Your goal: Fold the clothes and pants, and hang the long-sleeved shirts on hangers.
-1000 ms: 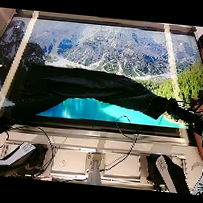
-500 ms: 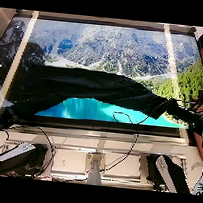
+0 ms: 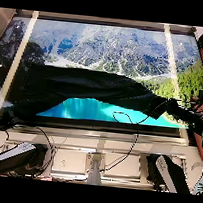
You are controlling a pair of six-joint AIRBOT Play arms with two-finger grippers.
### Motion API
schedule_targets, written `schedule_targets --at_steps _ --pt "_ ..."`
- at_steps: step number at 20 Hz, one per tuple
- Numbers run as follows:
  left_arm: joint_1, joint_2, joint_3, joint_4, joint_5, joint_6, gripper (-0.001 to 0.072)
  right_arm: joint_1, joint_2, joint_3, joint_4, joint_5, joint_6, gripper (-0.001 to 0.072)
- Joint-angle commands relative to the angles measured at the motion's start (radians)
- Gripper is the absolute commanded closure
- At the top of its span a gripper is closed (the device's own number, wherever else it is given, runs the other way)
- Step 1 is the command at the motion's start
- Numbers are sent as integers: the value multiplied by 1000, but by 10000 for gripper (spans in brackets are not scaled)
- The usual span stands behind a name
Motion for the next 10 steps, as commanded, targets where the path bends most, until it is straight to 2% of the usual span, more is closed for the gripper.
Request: schedule_targets --at_steps 1,5,8,10 --pt "2 1 44 8 -34 4 265 0 0 1 0 0 0 659" --pt "2 1 61 -2 -37 5 264 0 0 1 0 0 0 659" --pt "2 0 60 -68 -24 5 170 0 0 1 0 0 0 659" --pt "1 0 59 -92 -29 5 148 0 0 1 0 0 0 659"
